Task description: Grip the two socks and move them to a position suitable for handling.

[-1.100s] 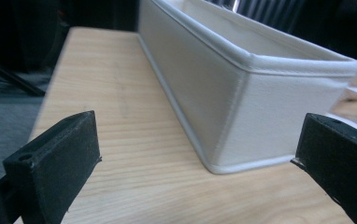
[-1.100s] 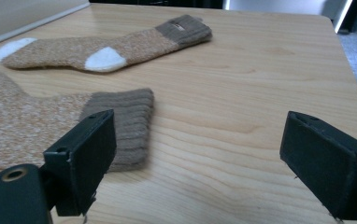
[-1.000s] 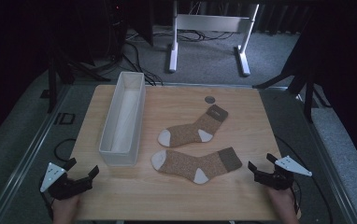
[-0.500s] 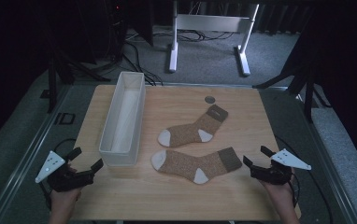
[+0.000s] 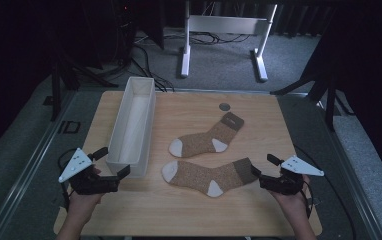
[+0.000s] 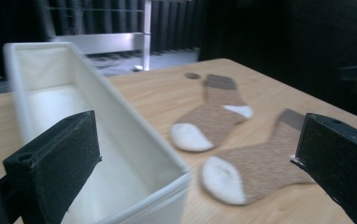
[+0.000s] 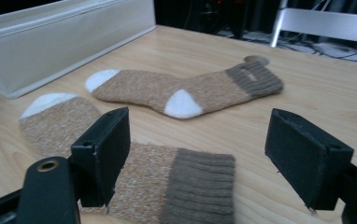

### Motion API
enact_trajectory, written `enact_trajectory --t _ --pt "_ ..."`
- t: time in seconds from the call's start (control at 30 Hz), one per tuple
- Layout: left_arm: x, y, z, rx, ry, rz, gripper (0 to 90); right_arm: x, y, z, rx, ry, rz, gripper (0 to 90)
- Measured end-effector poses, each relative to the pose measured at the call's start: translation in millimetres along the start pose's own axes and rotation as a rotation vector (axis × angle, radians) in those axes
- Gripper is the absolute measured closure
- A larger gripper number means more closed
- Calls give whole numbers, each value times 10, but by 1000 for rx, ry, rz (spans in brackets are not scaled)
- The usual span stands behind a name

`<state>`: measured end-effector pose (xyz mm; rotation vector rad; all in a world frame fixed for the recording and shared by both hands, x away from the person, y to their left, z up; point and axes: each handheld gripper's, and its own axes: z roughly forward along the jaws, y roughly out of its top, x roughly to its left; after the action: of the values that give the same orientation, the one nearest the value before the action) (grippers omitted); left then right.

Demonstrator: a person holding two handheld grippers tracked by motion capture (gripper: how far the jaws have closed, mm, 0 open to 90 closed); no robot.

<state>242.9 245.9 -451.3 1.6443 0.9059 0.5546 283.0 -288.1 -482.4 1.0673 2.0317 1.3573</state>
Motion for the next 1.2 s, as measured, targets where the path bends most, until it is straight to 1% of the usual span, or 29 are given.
enact_trajectory --t 0.07,0.1,0.13,0.17,0.2,0.27,0.3,0.37,0.4,0.43,0.47,0.53,0.57,0.6,0.63,0.7,0.77,0.93,1.03,1.1,1.13,1.2 --pt "-64 49 85 28 -29 29 1 39 19 38 14 16 -7 197" --pt "-64 49 85 28 -29 29 1 51 25 51 18 17 -8 191" --pt "-102 73 139 41 -45 35 1 65 30 64 21 25 -6 184" --pt "-121 83 162 43 -51 40 1 77 36 80 26 27 -9 179" --pt "-135 93 190 51 -66 38 1 88 41 95 27 28 -12 179" --pt "-154 101 216 57 -63 47 2 98 43 112 28 31 -10 174" --pt "-183 112 273 70 -84 52 1 116 47 153 37 34 -12 168" --pt "-203 116 300 73 -85 57 1 130 46 193 42 41 -12 168" --pt "-220 119 325 76 -99 58 1 130 46 193 42 41 -12 168" --pt "-262 125 373 83 -105 67 1 141 44 234 52 53 -11 168" --pt "-278 128 398 87 -117 69 2 151 43 249 51 55 -9 174" --pt "-299 129 424 92 -119 71 2 163 39 284 59 62 -11 175" --pt "-336 127 479 101 -135 76 2 171 36 299 61 60 -14 175" --pt "-361 124 507 106 -134 84 2 176 33 315 66 62 -15 176" --pt "-361 124 507 106 -134 84 2 176 33 315 66 62 -15 176" --pt "-407 120 574 124 -148 89 2 183 24 349 73 61 -17 179" --pt "-453 111 636 133 -160 95 2 183 13 378 80 67 -17 180" --pt "-566 60 814 174 -188 104 2 187 -38 460 109 67 -16 180" --pt "-624 -3 938 214 -204 107 5 180 -88 512 124 60 -22 180" --pt "-650 -44 1001 233 -215 107 13 175 -111 536 132 63 -17 180" --pt "-665 -69 1035 247 -215 109 13 172 -124 547 136 57 -21 180" --pt "-688 -126 1104 270 -219 111 13 166 -149 571 143 58 -15 181"
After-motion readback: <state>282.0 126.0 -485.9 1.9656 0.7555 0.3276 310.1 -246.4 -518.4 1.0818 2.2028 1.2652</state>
